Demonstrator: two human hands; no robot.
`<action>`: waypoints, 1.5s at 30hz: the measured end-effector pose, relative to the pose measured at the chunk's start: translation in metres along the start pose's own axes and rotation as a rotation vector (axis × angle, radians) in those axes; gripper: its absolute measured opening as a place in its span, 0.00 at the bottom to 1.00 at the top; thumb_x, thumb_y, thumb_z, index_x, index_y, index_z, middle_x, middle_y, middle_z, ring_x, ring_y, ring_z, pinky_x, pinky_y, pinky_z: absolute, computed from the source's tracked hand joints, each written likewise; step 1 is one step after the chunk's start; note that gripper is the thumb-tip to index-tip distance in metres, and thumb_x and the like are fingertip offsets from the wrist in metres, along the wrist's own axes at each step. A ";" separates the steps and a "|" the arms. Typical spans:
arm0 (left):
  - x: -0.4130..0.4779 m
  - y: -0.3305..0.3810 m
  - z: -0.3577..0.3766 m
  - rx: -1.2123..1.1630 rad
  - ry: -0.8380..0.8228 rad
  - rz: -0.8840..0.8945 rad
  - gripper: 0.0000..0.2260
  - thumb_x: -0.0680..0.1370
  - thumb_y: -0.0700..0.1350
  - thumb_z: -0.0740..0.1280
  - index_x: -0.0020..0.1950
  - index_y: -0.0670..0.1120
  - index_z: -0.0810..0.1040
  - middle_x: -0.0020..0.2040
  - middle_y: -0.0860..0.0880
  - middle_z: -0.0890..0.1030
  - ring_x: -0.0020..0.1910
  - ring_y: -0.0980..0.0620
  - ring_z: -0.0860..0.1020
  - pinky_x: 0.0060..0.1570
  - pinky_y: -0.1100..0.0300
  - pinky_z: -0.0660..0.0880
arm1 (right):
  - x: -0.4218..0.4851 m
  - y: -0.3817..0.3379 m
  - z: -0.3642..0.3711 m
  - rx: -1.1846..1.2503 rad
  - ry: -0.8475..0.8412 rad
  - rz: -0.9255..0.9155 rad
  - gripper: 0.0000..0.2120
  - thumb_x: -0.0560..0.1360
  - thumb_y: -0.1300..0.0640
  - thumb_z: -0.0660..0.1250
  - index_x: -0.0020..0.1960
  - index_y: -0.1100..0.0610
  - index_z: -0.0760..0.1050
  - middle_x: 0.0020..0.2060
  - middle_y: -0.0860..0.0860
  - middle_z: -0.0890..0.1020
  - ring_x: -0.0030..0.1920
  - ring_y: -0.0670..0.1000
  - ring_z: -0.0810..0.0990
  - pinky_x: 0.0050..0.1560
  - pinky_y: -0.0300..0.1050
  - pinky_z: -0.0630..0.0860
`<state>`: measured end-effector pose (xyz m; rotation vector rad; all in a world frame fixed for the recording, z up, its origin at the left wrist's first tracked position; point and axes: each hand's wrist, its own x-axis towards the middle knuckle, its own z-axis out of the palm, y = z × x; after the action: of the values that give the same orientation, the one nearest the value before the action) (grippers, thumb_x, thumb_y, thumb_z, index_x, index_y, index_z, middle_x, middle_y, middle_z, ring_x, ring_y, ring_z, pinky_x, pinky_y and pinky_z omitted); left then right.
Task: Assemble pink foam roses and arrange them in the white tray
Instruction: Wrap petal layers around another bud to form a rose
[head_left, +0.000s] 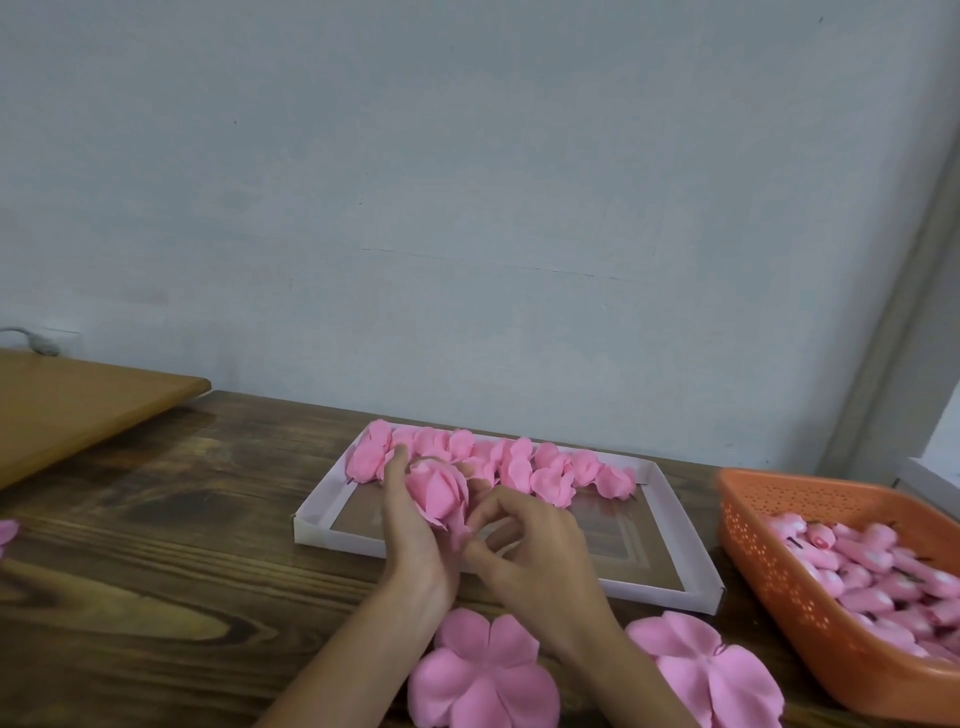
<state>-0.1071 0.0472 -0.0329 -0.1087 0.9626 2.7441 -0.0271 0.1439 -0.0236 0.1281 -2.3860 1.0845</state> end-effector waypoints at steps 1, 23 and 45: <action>-0.001 0.000 0.000 0.006 -0.017 0.000 0.27 0.78 0.65 0.65 0.34 0.44 0.83 0.33 0.45 0.82 0.30 0.47 0.82 0.31 0.57 0.80 | 0.000 0.000 0.000 -0.004 0.001 -0.004 0.04 0.70 0.53 0.72 0.42 0.46 0.79 0.39 0.37 0.84 0.38 0.42 0.84 0.39 0.35 0.78; 0.002 0.000 0.001 -0.013 0.003 -0.027 0.26 0.78 0.63 0.66 0.26 0.49 0.78 0.28 0.49 0.78 0.23 0.51 0.77 0.24 0.61 0.75 | 0.001 -0.001 0.003 0.294 -0.063 0.117 0.18 0.72 0.69 0.62 0.44 0.49 0.84 0.41 0.47 0.88 0.40 0.43 0.85 0.38 0.36 0.80; -0.011 -0.011 0.006 0.065 -0.052 -0.167 0.32 0.74 0.73 0.61 0.28 0.47 0.75 0.27 0.47 0.71 0.24 0.49 0.73 0.23 0.58 0.72 | -0.003 0.004 0.009 -0.184 0.172 -0.169 0.17 0.70 0.51 0.72 0.55 0.40 0.71 0.38 0.42 0.78 0.39 0.45 0.79 0.38 0.41 0.76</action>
<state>-0.0938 0.0576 -0.0334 -0.1008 0.9814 2.5484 -0.0293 0.1400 -0.0332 0.1618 -2.2613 0.7628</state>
